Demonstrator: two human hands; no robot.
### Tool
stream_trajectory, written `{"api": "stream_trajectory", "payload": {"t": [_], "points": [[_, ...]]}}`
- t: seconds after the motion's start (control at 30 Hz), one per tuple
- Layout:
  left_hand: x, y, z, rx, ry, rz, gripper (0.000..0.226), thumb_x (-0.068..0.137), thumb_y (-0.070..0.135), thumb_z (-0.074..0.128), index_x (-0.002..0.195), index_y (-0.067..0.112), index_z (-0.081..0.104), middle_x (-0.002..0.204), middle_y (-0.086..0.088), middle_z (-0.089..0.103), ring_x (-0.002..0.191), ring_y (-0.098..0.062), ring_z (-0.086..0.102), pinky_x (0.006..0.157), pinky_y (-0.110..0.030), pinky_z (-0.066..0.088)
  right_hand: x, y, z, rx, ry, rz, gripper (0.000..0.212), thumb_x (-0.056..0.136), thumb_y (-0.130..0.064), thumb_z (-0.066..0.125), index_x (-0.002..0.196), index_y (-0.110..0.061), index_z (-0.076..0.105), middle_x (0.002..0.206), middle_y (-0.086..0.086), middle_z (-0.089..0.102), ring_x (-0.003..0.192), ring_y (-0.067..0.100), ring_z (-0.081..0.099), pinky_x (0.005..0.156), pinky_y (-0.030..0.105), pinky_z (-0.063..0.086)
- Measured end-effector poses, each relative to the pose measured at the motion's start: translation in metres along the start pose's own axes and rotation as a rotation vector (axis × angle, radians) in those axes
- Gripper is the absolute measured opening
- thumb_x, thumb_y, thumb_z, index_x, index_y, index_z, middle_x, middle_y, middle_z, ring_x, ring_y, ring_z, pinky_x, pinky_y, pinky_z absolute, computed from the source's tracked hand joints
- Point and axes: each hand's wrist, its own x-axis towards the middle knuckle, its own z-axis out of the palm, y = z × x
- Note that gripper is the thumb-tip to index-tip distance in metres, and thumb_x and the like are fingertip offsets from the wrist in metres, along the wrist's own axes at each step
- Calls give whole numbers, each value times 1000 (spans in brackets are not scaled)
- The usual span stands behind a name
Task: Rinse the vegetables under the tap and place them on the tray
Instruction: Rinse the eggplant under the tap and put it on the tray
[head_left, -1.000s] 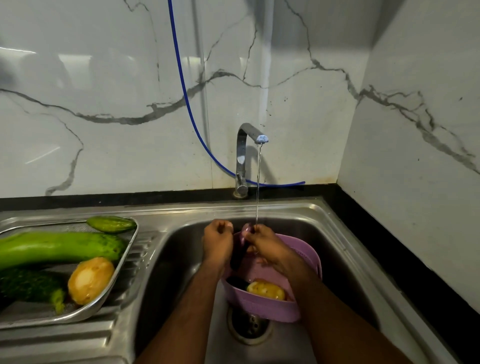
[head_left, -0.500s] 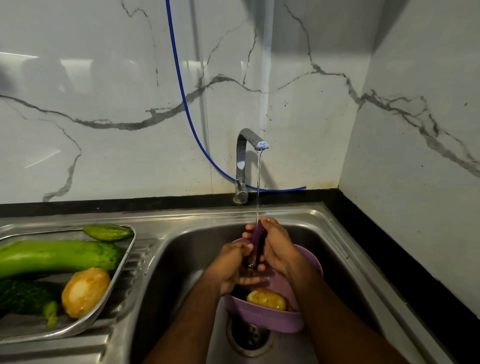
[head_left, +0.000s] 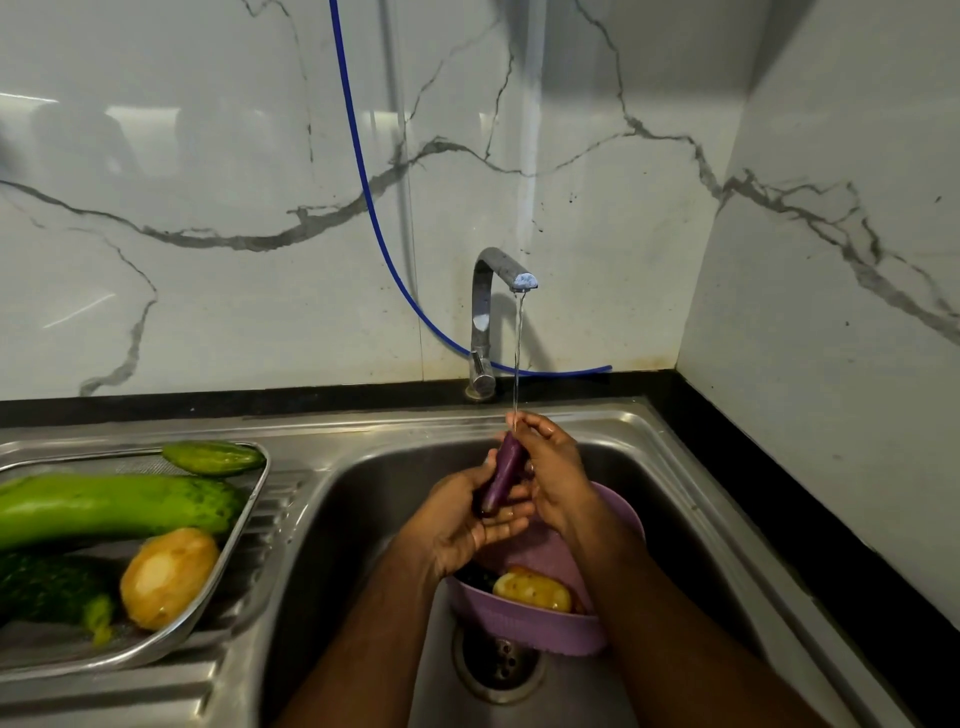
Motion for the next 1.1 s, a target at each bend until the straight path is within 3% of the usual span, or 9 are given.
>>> {"api": "stream_trajectory", "payload": {"t": [0.13,0.27,0.37,0.5,0.6,0.73,0.83,0.93,1.1], "points": [[2,-3,-1,54,65,46,22,103,13,48,115,4,64,79,-10,70,67,-19,68,64,-29,61,4,1,1,-54,89,-54,14,99,-23,65,110,-25,74,113,11,74,100,30,73,91,47,61],[7,-4,1,-13,71,34,28,103,14,47,120,-2,62,79,-14,69,64,-19,67,60,-27,60,3,-1,1,3,-89,10,30,108,-19,48,132,-24,65,125,10,70,103,26,72,88,42,61],[8,-4,0,-71,78,56,34,103,19,47,120,-7,61,80,-16,69,63,-18,67,58,-25,59,4,-2,-3,84,-158,54,35,105,-7,50,133,-24,62,129,11,67,108,28,71,93,45,59],[11,-1,2,-198,59,132,41,104,31,46,114,-5,64,86,-19,72,68,-21,71,61,-25,61,6,-3,-8,97,37,24,20,100,-9,62,118,-16,66,118,16,71,100,28,72,81,38,61],[14,0,1,-187,62,238,25,102,21,51,107,1,65,86,-15,73,70,-18,72,64,-26,60,5,-4,-17,-111,131,56,16,94,-25,73,106,-15,67,107,13,76,86,23,74,66,32,57],[19,-9,-2,44,165,364,18,99,7,55,112,2,65,80,-11,69,69,-20,64,68,-35,56,-3,-7,-17,-358,20,224,13,100,-32,63,101,-19,67,97,5,73,75,18,64,60,28,47],[24,-12,-1,271,290,465,15,97,8,59,109,10,69,93,-14,75,85,-28,72,83,-50,58,-2,-1,-14,-421,-43,283,22,105,-33,49,111,-20,66,103,6,72,83,20,63,68,32,49],[30,-14,-7,524,376,580,18,90,22,69,107,26,69,102,-5,73,96,-22,70,91,-48,57,-4,4,-10,-494,-90,252,31,105,-29,47,119,-17,71,109,9,76,99,28,70,92,46,57],[31,-21,-8,844,321,653,39,91,20,67,128,26,59,123,2,63,113,-13,60,101,-36,50,-12,-9,-2,-250,-103,79,32,104,-13,44,97,-16,75,92,7,78,98,27,71,96,45,54]]}}
